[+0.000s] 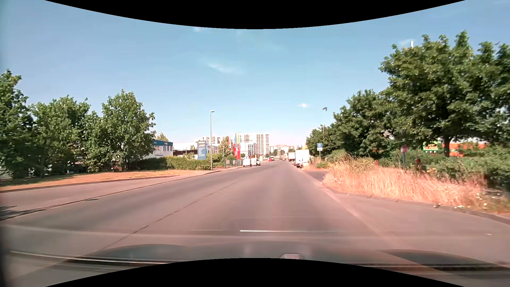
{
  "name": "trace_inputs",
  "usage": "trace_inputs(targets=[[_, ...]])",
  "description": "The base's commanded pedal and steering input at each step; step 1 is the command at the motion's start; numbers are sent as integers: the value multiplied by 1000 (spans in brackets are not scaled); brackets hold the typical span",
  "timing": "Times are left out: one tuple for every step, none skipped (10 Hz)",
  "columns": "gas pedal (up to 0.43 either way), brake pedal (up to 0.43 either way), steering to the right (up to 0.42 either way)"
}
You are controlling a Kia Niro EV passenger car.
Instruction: Follow the waypoints while adhering to traffic rules and regulations
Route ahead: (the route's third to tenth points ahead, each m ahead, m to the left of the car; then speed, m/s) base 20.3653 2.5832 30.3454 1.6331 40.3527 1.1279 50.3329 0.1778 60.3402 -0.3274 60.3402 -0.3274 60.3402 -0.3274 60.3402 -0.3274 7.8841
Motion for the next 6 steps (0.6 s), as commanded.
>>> trace_inputs(targets=[[157,0,33],[157,0,21],[157,0,11],[157,0,5],[157,0,5],[157,0,5]])
